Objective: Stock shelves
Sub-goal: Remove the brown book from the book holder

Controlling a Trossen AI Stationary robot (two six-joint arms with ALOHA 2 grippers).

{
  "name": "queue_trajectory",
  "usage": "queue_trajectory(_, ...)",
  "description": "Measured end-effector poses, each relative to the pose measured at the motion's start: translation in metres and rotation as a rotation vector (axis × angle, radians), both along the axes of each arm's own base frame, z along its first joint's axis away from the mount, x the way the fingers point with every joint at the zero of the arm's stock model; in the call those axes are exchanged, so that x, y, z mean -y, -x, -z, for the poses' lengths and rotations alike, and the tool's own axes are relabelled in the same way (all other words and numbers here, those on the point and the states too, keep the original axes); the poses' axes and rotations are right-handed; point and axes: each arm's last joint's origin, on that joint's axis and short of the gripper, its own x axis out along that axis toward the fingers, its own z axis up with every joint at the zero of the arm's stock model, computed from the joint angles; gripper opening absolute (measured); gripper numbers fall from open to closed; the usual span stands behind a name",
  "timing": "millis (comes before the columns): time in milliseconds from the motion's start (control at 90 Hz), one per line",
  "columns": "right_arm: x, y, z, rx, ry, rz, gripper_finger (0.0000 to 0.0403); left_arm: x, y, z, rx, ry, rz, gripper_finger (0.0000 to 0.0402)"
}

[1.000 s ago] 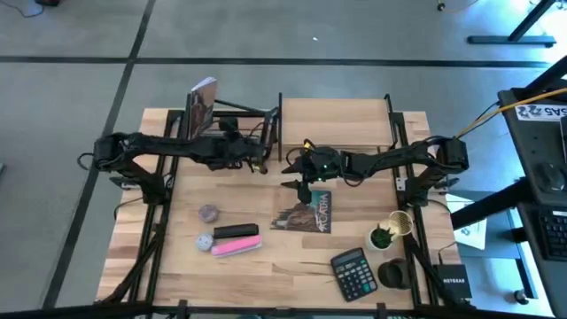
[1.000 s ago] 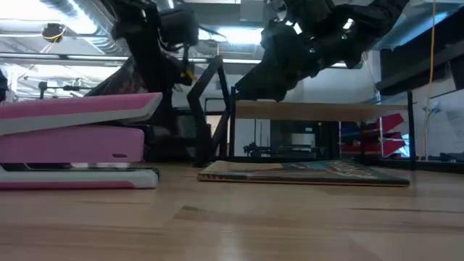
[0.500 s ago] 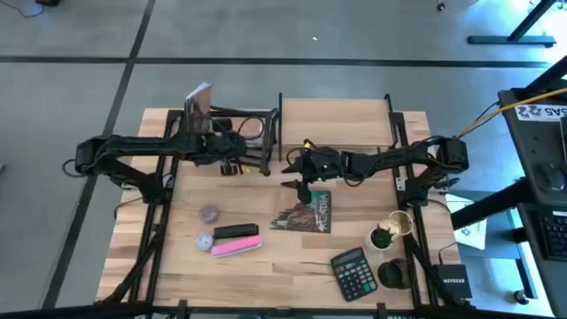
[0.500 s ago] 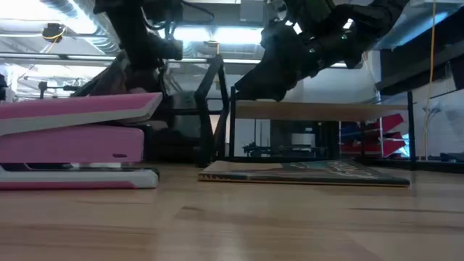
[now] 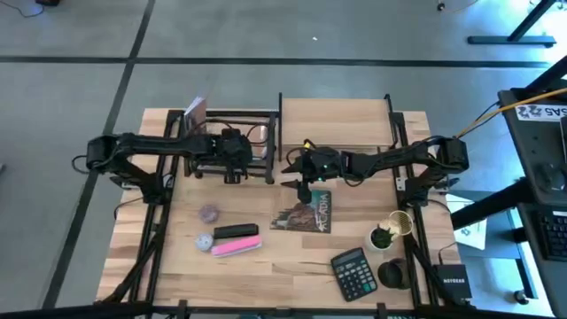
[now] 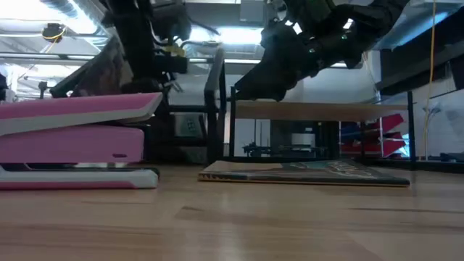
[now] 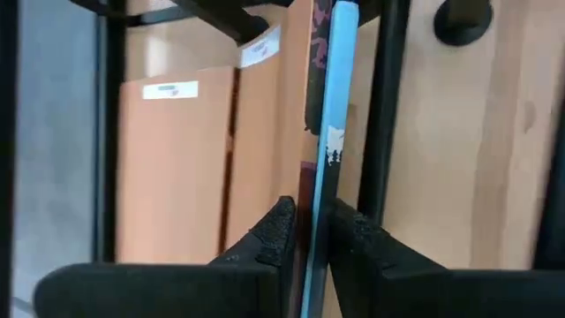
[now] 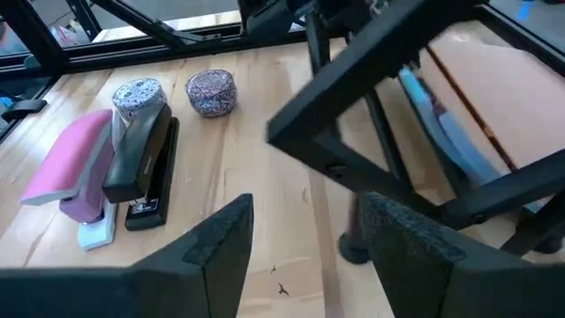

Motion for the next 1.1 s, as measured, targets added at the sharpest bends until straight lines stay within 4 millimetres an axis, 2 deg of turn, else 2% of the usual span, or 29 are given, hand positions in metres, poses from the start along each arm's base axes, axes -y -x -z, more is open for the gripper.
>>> queue_trajectory(156, 0.000, 0.000, 0.000, 0.000, 0.000, 0.000, 0.0195, 0.000, -0.002, 0.003, -0.017, 0.015, 0.033, 0.0045)
queue_trajectory(489, 0.000, 0.000, 0.000, 0.000, 0.000, 0.000, 0.0195, 0.000, -0.004, 0.004, 0.003, 0.027, 0.040, 0.0113)
queue_trajectory(789, 0.000, 0.000, 0.000, 0.000, 0.000, 0.000, 0.0195, 0.001, -0.005, 0.003, 0.016, 0.022, 0.028, 0.0117)
queue_trajectory(1100, 0.000, 0.000, 0.000, -0.001, 0.001, 0.000, 0.0195, 0.025, -0.012, 0.002, 0.034, -0.010, 0.086, 0.0117)
